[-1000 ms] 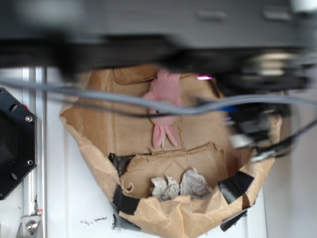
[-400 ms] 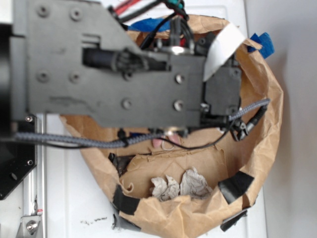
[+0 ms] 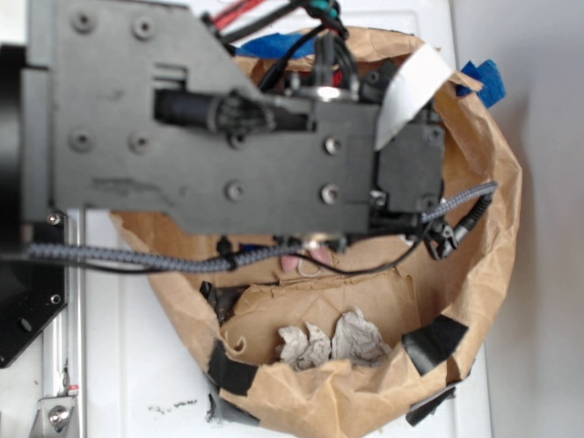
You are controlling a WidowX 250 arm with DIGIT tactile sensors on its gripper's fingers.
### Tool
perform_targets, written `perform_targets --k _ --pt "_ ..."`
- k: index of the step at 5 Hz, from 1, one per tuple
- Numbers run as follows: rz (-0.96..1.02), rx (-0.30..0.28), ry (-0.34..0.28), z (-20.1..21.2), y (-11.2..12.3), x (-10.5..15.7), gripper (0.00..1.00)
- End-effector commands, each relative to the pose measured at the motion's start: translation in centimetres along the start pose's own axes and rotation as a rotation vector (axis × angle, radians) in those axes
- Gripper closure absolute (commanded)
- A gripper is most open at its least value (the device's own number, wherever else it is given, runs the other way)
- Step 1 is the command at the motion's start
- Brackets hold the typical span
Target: Grab the red paper.
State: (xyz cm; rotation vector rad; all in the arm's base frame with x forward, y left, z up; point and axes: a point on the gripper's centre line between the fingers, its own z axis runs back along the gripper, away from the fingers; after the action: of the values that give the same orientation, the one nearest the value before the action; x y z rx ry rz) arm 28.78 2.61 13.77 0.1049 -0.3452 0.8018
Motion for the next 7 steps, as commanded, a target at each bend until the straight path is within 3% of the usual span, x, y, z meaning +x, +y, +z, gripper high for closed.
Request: perform_targets --k 1,3,4,7 --pt "0.01 -0.034 -0.033 1.4 0.5 1.0 0.0" --pt "-0.005 -0.026 -0.031 -1.6 0.8 0.8 0.0" --pt "-0.018 -0.046 0.001 -3.0 1.1 1.3 0.0" --pt "0.007 0.005 -0.006 -5.9 3.0 2.3 0.0"
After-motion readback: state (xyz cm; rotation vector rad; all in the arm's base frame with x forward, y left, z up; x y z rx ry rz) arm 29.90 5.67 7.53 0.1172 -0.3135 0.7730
